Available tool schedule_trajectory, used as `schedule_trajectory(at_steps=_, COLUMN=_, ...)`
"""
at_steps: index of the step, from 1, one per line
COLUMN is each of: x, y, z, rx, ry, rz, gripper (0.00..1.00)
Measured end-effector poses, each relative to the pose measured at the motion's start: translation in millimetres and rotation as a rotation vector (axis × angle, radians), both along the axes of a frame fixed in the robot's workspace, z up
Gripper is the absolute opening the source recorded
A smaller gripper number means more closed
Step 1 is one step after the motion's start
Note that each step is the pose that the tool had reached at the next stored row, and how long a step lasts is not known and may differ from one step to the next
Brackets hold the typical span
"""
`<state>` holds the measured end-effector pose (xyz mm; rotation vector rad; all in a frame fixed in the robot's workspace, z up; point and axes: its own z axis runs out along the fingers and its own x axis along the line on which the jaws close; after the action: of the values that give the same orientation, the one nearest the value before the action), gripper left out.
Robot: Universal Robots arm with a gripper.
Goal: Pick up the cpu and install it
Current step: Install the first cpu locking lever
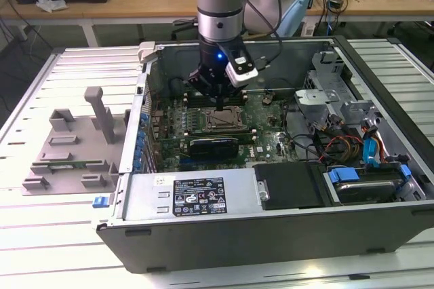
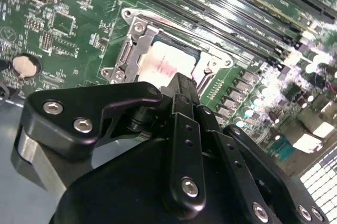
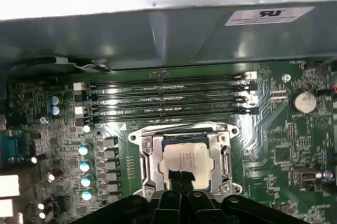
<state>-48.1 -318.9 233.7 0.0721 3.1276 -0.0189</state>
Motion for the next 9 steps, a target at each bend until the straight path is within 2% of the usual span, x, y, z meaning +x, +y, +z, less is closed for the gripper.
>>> schedule_trajectory(at_steps=3, x=6.7, y=-0.1, z=0.0, rx=-0.0001, ry=0.0, rz=0.016, gripper=0.11)
schedule_trajectory(at_steps=9, x=7.2, y=0.0, z=0.1, rx=0.0, ry=0.0, rz=0.016, gripper=0.11)
